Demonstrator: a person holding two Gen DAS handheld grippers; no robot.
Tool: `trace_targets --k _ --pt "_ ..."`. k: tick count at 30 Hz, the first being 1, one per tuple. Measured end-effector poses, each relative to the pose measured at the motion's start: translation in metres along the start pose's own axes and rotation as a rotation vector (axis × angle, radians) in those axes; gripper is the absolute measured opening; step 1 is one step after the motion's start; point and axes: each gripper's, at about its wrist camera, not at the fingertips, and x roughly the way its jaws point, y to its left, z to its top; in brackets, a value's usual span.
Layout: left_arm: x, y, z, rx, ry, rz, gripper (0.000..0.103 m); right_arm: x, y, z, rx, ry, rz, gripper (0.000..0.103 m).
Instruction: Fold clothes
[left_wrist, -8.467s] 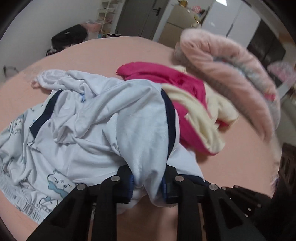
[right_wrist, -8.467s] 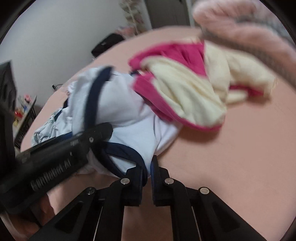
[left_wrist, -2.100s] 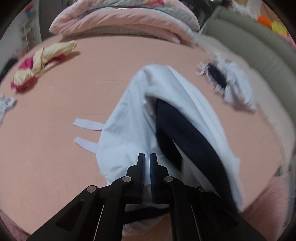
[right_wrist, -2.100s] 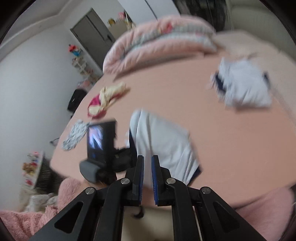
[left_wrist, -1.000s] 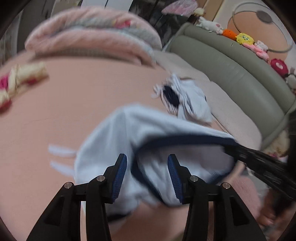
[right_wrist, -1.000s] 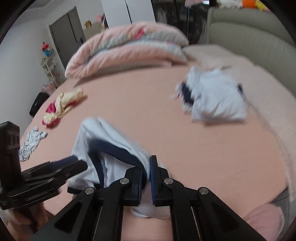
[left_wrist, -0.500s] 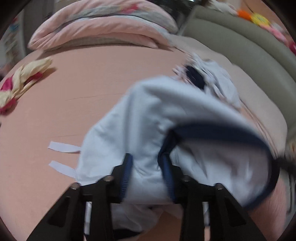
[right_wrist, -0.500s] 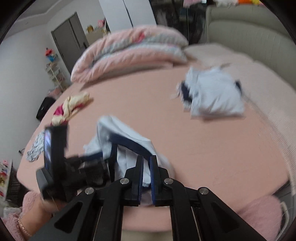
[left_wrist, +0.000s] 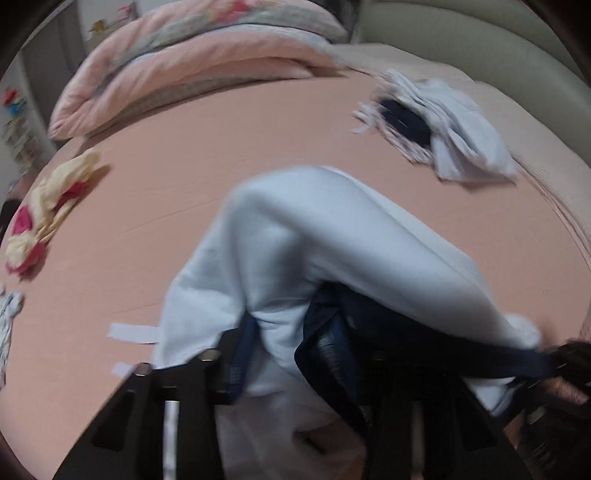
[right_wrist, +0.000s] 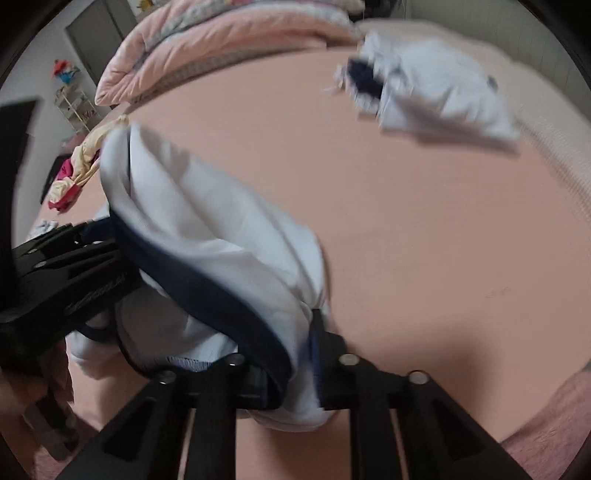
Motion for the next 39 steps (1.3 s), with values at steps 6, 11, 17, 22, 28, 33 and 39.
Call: trace_targets --k 6,11,17,22,28,33,39 --pt "-0.054 0.022 0.006 -0.042 -0.093 0.036 0.015 -0.072 -0.009 0.02 -0.04 -0.2 -0.093 0.007" --pt "-0.123 0.05 0.014 -0.203 -0.216 -0.091 0.004 -0.129 0.037 0.025 -0.061 -0.299 0.161 0.007" --pt "-0.136 0.104 -0.028 -0.426 -0.123 -0.274 0.004 -0.148 0.049 0.024 -0.052 -0.2 0.482 0.004" --pt "-0.122 0.119 -0.079 -0.521 -0.007 -0.323 0.004 -0.142 0.048 -0.01 -0.087 -0.124 0.4 0.004" --pt "-0.156 0.11 -0.069 -0.456 -0.115 -0.254 0.004 -0.167 0.059 -0.025 -0.192 -0.153 0.359 0.004" --pt "-0.132 0.114 -0.063 -0.433 -0.091 -0.258 0.004 -0.183 0.064 -0.025 -0.218 -0.174 0.383 0.004" --pt "-0.063 0.15 0.004 -0.471 0.008 -0.29 0.004 -0.107 0.079 0.031 -0.223 -0.103 0.335 0.003"
